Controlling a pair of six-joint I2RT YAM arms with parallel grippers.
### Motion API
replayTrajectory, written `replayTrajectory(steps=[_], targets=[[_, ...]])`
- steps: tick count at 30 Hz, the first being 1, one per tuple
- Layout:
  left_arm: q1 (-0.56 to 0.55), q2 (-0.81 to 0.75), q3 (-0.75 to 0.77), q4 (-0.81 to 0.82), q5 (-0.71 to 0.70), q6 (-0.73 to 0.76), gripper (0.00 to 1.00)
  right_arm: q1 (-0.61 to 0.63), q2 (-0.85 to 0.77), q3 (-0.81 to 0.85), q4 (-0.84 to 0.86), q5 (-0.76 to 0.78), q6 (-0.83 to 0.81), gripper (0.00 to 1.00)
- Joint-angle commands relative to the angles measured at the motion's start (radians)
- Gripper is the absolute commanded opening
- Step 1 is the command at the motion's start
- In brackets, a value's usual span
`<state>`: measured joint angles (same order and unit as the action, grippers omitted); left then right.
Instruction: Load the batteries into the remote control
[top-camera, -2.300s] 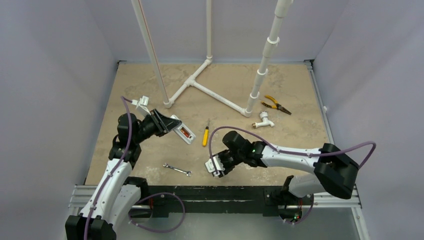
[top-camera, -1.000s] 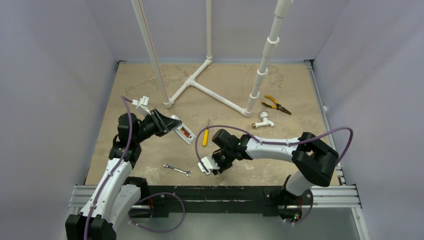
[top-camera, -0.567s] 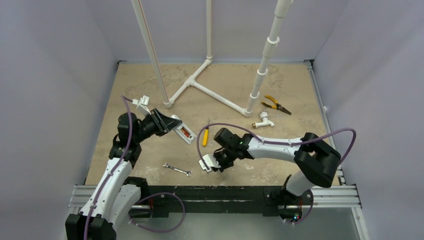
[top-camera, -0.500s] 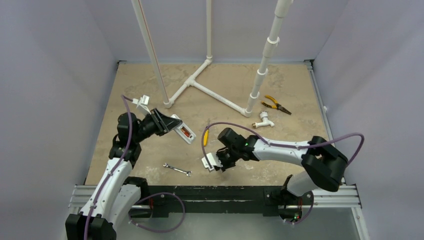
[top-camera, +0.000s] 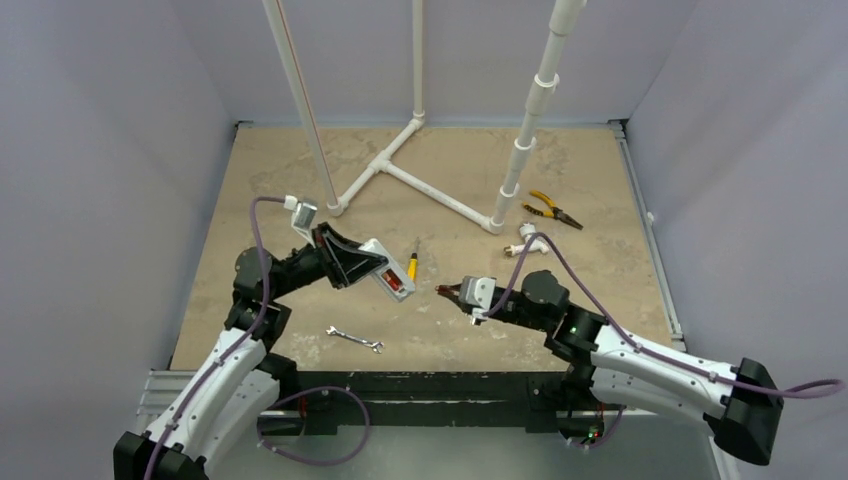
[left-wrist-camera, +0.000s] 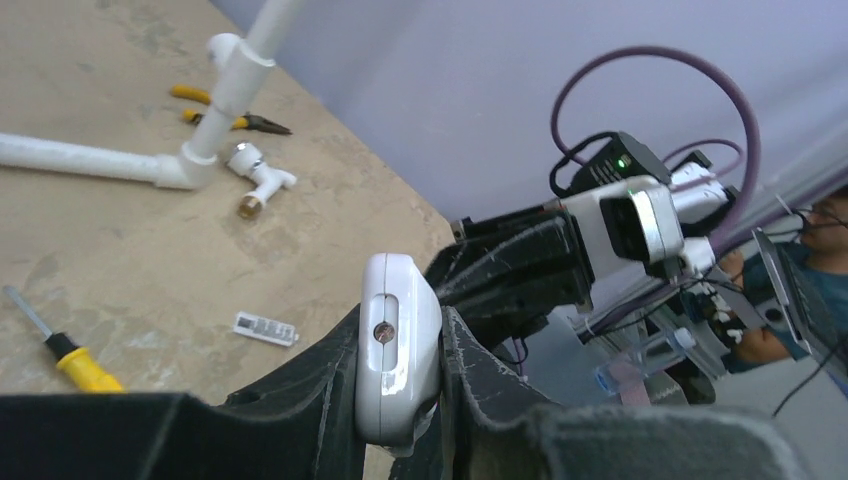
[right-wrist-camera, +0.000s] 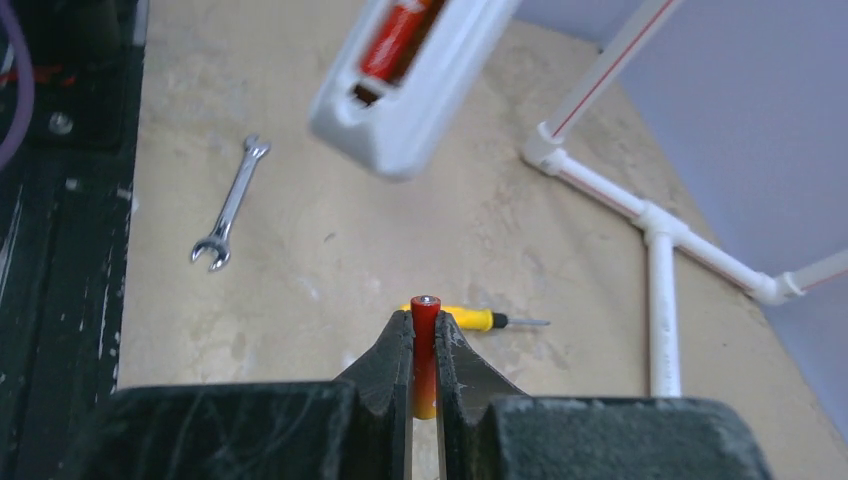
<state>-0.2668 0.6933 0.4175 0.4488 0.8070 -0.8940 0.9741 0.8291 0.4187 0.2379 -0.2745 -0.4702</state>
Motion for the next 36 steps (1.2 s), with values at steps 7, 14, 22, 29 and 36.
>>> replayTrajectory(steps=[7, 14, 22, 29, 36], targets=[[-0.125, -0.1, 0.016, 0.001, -0.076, 0.233, 0.0, -0.003, -0.173, -0.021, 0.16, 0.235, 0.184, 0.0], [-0.19, -0.137, 0.074, -0.224, -0.253, 0.351, 0.0, -0.003, -0.146, 0.006, 0.161, 0.26, 0.249, 0.0], [-0.222, -0.084, 0.125, -0.325, -0.394, 0.3, 0.0, -0.003, -0.069, 0.007, 0.289, 0.269, 0.296, 0.0], [-0.224, 0.025, 0.125, -0.216, -0.356, 0.08, 0.0, 0.004, 0.05, 0.082, 0.374, 0.232, 0.319, 0.03], [-0.223, 0.09, 0.123, -0.203, -0.33, -0.088, 0.0, 0.042, 0.118, 0.115, 0.49, 0.227, 0.351, 0.0]])
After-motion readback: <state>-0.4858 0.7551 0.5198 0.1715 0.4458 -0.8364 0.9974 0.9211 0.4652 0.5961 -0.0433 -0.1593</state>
